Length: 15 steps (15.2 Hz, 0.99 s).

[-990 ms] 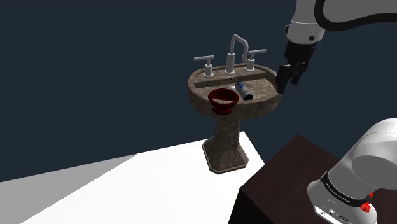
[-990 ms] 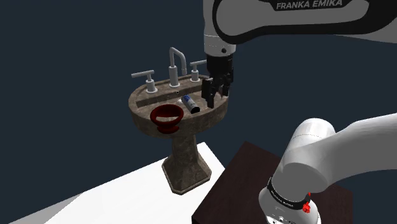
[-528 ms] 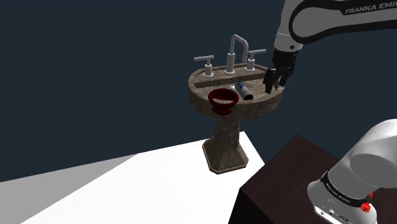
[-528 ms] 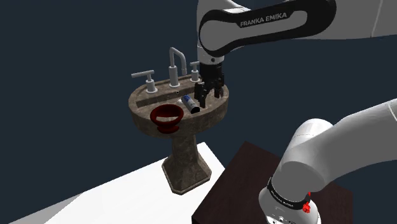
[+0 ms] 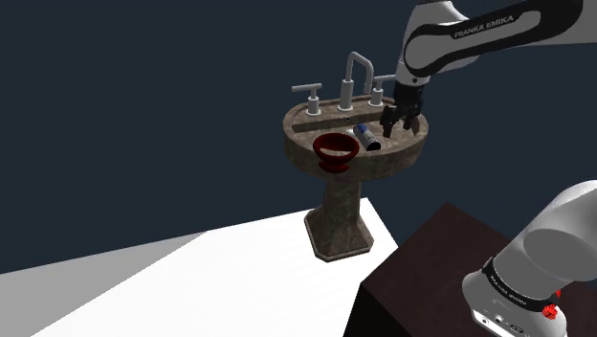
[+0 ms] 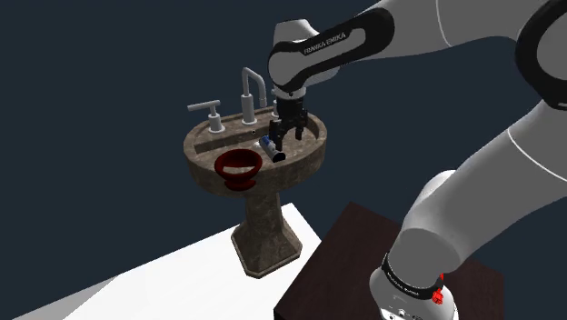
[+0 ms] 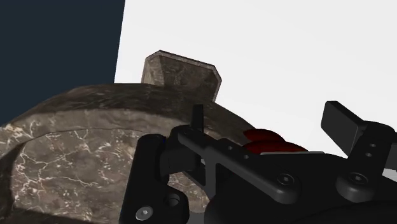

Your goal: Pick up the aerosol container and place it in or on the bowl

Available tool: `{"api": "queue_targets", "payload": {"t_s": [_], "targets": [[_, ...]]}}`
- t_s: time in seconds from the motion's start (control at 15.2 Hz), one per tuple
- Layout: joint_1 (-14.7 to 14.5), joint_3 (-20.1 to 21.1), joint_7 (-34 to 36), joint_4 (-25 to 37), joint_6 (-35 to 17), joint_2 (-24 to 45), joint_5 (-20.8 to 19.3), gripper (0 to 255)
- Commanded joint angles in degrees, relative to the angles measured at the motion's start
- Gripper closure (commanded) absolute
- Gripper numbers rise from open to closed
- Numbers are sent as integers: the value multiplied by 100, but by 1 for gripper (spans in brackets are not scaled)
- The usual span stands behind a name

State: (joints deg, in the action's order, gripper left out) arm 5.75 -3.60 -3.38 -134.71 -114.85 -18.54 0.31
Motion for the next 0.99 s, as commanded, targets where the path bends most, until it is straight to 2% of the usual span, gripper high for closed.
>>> {"api": "queue_targets", "payload": {"t_s": [0.0,0.46,0.92], "targets": [[54,-106,-105,162,-264,401,28,0],[220,-392,-483,1016,-912,1862,311,0],[484,-521,-879,2209,-1217,3355,759,0]]}}
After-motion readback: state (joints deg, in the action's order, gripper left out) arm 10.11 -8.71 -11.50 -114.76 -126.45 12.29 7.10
